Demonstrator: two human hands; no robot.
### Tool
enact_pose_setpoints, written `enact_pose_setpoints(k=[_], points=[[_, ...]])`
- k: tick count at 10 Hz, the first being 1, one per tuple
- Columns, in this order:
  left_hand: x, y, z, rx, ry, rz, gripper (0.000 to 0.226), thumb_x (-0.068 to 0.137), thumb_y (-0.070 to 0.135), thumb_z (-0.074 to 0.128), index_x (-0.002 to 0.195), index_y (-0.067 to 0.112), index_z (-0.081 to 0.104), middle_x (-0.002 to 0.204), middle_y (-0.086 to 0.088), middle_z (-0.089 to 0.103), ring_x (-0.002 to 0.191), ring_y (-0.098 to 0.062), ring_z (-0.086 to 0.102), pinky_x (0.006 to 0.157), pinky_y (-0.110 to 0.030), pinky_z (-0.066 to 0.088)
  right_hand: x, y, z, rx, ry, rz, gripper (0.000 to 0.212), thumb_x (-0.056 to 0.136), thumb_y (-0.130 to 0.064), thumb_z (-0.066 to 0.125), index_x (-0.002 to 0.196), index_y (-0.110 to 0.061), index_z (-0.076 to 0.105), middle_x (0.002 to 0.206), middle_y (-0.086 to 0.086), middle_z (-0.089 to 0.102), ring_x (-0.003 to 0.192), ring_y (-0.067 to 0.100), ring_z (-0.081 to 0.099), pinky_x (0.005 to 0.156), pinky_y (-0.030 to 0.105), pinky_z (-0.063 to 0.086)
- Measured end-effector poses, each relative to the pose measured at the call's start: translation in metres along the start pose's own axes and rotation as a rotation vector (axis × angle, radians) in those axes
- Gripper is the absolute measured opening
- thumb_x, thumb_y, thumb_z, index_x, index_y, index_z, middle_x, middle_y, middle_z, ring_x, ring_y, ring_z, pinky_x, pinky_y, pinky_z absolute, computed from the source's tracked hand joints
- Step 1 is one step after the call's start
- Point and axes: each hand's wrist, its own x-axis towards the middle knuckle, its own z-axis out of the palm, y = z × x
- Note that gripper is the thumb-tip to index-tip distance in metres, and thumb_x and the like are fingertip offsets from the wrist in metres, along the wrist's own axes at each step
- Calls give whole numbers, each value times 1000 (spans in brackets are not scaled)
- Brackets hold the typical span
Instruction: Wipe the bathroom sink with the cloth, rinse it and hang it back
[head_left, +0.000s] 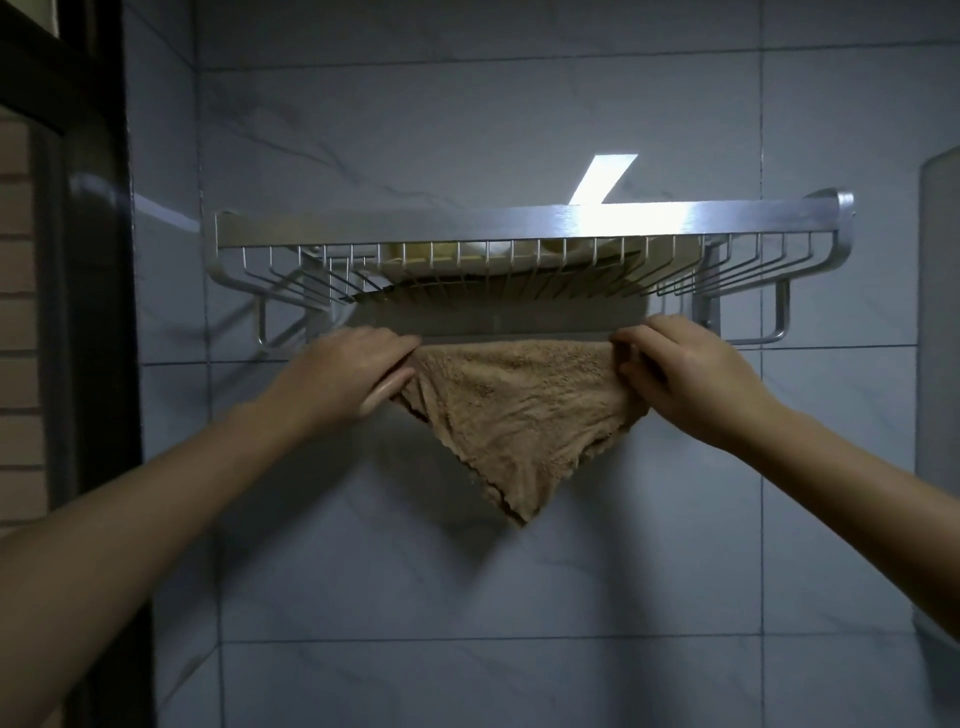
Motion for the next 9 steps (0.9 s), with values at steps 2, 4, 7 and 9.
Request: enact_pose_setpoints(k=[2, 4, 7, 9], points=[[-30, 1, 9, 4, 217, -127, 45, 98, 31, 48, 129, 2, 63, 116, -16, 63, 103, -32, 58, 83, -43, 48, -13, 0, -2, -64, 21, 78, 36, 95, -22, 56, 129, -10, 60, 114, 8, 57, 102, 24, 51, 79, 39, 50], [-27, 12, -3, -105, 156, -252, 49, 95, 36, 41, 124, 5, 66, 112, -13, 65, 102, -34, 61, 88, -45, 44, -10, -18, -8, -66, -44, 191, 40, 95, -26, 53, 132, -11, 56, 117, 8, 57, 105, 23, 51, 84, 39, 48], [-28, 23, -3, -319, 29, -411, 67, 90, 52, 38, 143, 13, 51, 135, -9, 54, 128, -32, 47, 112, -48, 30, -5, -49, -23, -22, -223, 429, 54, 95, -34, 56, 144, -17, 42, 137, 6, 51, 125, 23, 45, 103, 41, 43], [-46, 32, -3, -420, 98, -456, 63, 91, 45, 45, 147, 17, 47, 159, -12, 37, 147, -32, 31, 120, -53, 25, -12, -62, -45, 172, -214, 601, 57, 96, -34, 57, 149, -20, 42, 156, 7, 36, 146, 26, 31, 118, 45, 31]])
